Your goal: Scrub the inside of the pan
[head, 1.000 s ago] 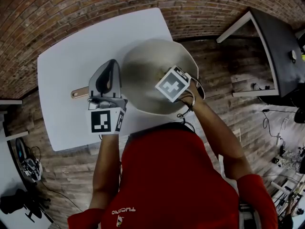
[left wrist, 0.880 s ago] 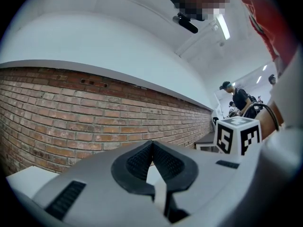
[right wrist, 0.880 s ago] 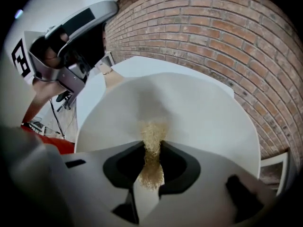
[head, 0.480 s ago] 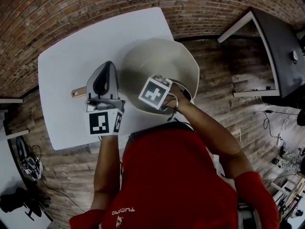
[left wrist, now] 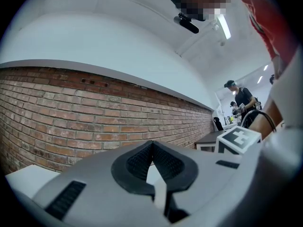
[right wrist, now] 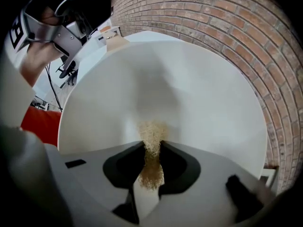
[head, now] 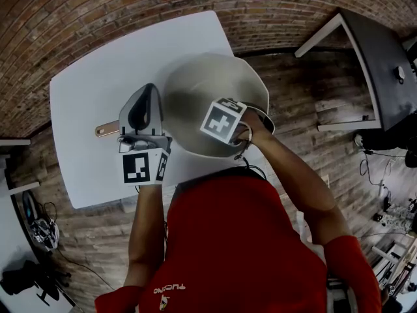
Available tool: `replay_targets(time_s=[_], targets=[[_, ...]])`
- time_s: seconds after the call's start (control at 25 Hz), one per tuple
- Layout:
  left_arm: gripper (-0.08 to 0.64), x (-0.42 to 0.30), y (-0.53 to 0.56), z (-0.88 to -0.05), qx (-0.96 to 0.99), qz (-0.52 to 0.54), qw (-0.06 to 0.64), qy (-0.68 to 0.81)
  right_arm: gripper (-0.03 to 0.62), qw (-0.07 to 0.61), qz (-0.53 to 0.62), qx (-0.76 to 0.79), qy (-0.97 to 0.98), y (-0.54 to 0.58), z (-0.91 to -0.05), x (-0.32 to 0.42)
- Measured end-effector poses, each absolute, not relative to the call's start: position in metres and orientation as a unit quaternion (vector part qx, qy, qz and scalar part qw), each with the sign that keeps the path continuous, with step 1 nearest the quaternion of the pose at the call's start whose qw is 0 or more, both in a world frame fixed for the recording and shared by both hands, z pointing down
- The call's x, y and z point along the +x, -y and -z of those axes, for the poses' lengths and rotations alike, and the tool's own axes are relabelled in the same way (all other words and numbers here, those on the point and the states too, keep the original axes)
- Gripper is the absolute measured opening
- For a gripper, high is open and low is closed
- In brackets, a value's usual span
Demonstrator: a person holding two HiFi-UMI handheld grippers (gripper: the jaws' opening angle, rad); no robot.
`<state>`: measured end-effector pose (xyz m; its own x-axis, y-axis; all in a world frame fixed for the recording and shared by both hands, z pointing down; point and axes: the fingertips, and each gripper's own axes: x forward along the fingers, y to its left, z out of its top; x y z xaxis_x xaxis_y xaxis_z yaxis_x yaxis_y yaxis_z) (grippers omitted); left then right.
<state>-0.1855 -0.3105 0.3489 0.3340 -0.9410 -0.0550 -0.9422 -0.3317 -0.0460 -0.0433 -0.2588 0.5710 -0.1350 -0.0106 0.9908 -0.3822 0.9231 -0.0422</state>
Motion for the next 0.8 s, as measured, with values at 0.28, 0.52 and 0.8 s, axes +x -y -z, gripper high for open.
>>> replay_targets(time_s=[0.28,0.52,0.8], targets=[[0.012,-0.17,0.315,-0.35,-0.824,-0.008,0.034,-0.566,0.087,0.66,-0.146,0.152,0.722,0.265,-0.567,-0.016],[0.012,-0.162,0.315,-0.351,-0.828,-0.003,0.035,-0.559,0.087,0.659,-0.136,0.157,0.723,0.265,-0.561,-0.008],[0.012,-0.155,0.312,-0.346,-0.831,0.006,0.039,-0.554,0.087,0.538,-0.148,0.228,0.798,0.279,-0.521,-0.017]])
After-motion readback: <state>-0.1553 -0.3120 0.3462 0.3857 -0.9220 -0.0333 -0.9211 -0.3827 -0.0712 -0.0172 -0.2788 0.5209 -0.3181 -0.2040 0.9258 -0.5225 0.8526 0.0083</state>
